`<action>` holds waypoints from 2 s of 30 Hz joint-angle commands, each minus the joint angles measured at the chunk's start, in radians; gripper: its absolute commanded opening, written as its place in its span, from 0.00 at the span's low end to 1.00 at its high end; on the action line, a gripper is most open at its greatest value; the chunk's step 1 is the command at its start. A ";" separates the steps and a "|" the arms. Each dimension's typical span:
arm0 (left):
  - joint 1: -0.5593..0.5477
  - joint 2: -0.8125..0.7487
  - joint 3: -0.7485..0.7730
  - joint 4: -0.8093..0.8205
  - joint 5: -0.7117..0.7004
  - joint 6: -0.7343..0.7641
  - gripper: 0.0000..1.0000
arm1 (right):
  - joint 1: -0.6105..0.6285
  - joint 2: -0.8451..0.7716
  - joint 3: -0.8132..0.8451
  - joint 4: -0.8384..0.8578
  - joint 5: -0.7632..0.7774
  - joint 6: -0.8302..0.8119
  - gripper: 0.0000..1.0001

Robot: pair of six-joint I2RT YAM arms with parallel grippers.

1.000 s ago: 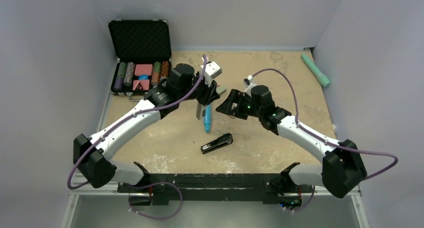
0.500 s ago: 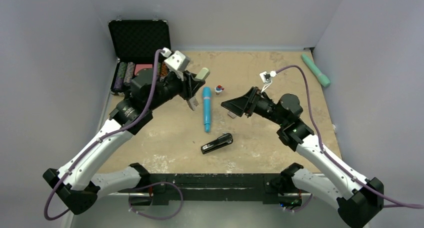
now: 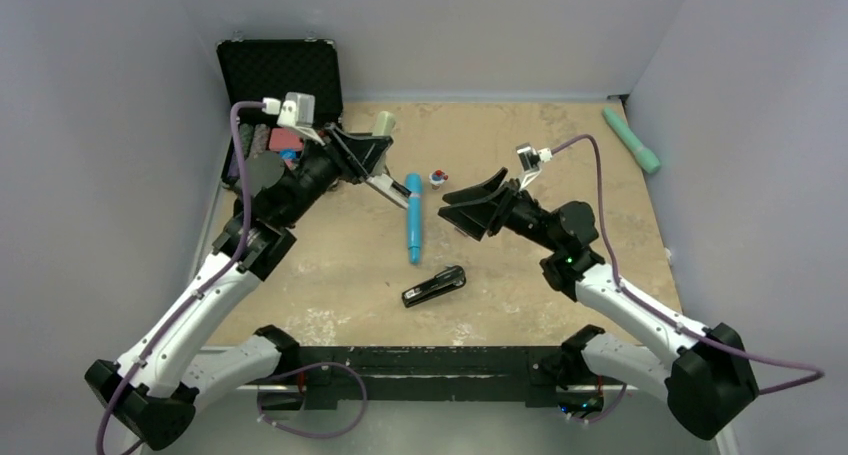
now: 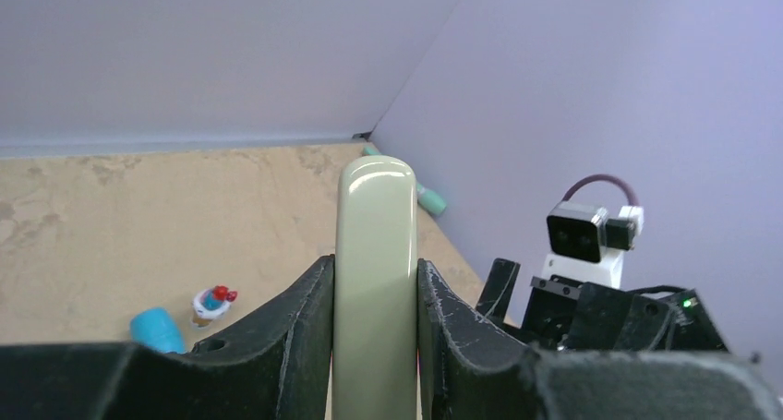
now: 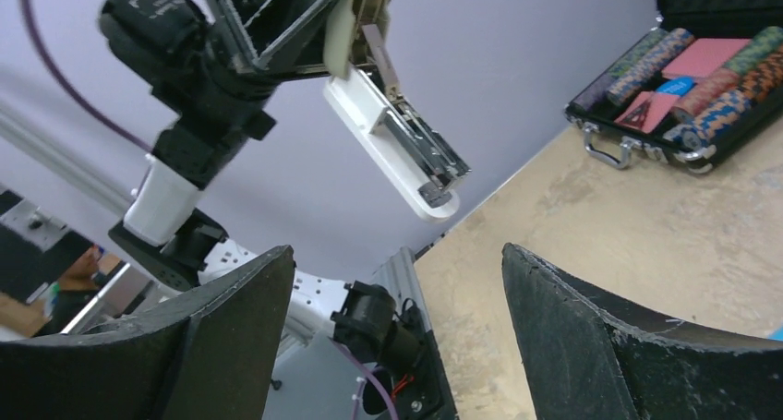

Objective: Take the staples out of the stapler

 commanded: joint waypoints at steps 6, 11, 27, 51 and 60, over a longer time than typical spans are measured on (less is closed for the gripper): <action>0.058 -0.075 -0.267 0.571 -0.006 -0.326 0.00 | -0.005 0.167 -0.039 0.570 -0.131 0.188 0.84; 0.058 -0.089 -0.358 0.686 -0.059 -0.333 0.00 | -0.003 0.220 0.012 0.508 -0.172 0.166 0.56; 0.057 0.021 -0.390 0.897 0.021 -0.361 0.00 | 0.024 0.428 0.085 0.656 -0.235 0.282 0.00; 0.058 -0.156 -0.403 0.800 -0.034 -0.211 0.00 | 0.001 0.482 0.140 0.666 -0.259 0.306 0.00; 0.058 -0.041 -0.368 0.917 0.027 -0.308 0.00 | 0.005 0.531 0.172 0.678 -0.279 0.324 0.00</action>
